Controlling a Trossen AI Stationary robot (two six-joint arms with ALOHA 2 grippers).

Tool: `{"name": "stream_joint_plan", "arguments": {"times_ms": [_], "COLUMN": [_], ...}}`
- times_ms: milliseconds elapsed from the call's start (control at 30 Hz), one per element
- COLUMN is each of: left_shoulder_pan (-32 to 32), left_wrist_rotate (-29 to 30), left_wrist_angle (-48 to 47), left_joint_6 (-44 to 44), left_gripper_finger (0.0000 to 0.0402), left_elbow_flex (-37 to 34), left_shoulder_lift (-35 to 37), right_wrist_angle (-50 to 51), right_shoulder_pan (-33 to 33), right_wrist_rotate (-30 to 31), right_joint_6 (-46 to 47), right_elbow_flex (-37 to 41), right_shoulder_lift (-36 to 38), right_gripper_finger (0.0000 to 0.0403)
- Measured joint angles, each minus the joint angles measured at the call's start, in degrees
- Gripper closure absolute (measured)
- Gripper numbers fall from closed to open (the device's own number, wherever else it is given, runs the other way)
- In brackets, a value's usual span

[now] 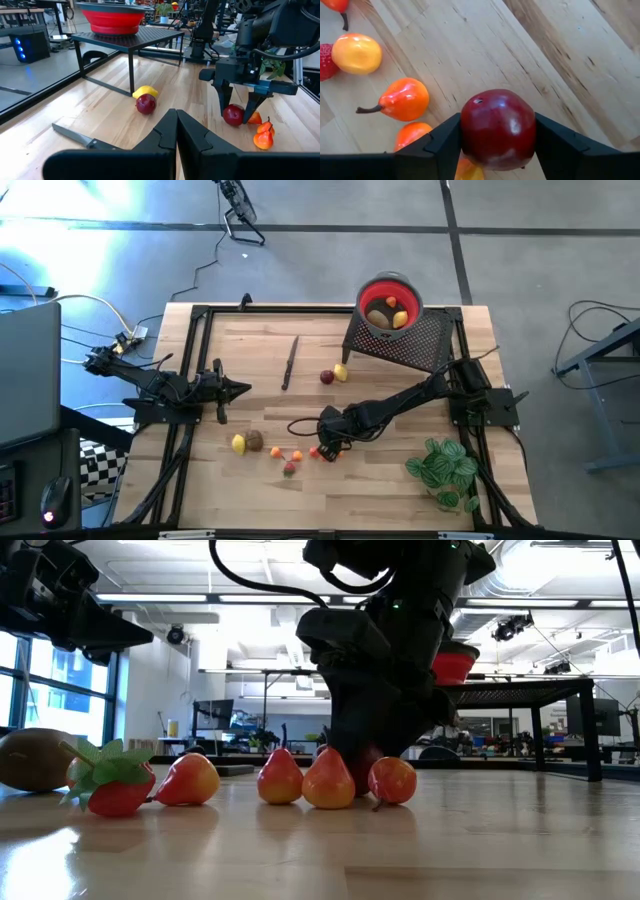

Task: Pick & Place Fruit
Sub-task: Put the red pomegranate into the red strainer bowl on the shelf

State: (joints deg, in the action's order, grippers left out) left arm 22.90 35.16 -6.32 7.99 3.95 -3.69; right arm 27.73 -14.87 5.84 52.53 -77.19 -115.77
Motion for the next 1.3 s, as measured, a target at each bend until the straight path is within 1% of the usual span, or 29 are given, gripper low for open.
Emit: {"name": "stream_joint_plan", "arguments": {"times_ms": [633,867,1300], "left_shoulder_pan": [0.0,0.0,0.0], "left_wrist_rotate": [0.0,0.0,0.0], "left_wrist_angle": [0.01,-0.01,-0.01], "left_joint_6": [-0.17,-0.16,-0.15], "left_gripper_finger": [0.0402,0.0402,0.0402], "left_elbow_flex": [0.0,0.0,0.0], "left_shoulder_lift": [0.01,-0.01,-0.01], "right_wrist_angle": [-0.09,0.38,0.77], "right_shoulder_pan": [0.0,0.04,0.04], "right_wrist_rotate": [-0.02,0.45,9.15], "right_joint_6": [-0.31,-0.53,-1.84], "right_elbow_flex": [0.0,-0.02,-0.02], "right_shoulder_lift": [0.17,2.51,12.9], "right_gripper_finger": [0.02,0.0201,0.0202]}}
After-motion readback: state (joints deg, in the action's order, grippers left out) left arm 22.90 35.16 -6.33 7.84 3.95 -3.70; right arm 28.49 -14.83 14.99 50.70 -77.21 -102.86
